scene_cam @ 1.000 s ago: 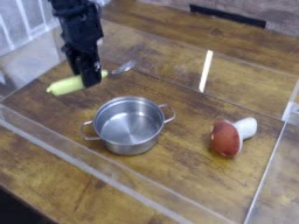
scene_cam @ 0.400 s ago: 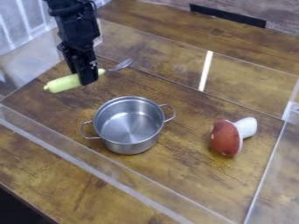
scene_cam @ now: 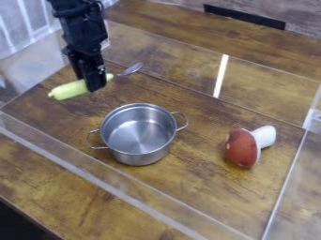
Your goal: Move the green spoon to the right
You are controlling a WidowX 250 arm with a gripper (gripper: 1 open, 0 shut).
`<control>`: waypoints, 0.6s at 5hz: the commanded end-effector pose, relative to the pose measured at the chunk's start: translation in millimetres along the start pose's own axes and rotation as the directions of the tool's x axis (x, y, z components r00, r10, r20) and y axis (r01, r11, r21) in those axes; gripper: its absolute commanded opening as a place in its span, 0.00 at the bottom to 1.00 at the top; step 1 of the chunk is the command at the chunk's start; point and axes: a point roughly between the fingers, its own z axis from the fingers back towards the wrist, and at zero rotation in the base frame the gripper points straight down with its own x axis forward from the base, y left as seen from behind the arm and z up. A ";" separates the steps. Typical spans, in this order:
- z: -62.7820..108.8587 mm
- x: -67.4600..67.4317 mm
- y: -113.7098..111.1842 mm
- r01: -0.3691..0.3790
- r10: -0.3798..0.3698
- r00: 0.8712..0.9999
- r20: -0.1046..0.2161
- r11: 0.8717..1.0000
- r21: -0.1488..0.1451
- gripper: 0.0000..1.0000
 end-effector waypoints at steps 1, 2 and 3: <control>28.2 5.7 -0.2 0.002 -0.006 0.998 0.064 0.999 0.053 0.00; 29.0 5.2 -2.0 -0.002 -0.002 0.998 0.065 0.999 0.052 0.00; 36.9 16.2 -16.6 -0.070 0.065 0.993 0.097 0.997 0.043 0.00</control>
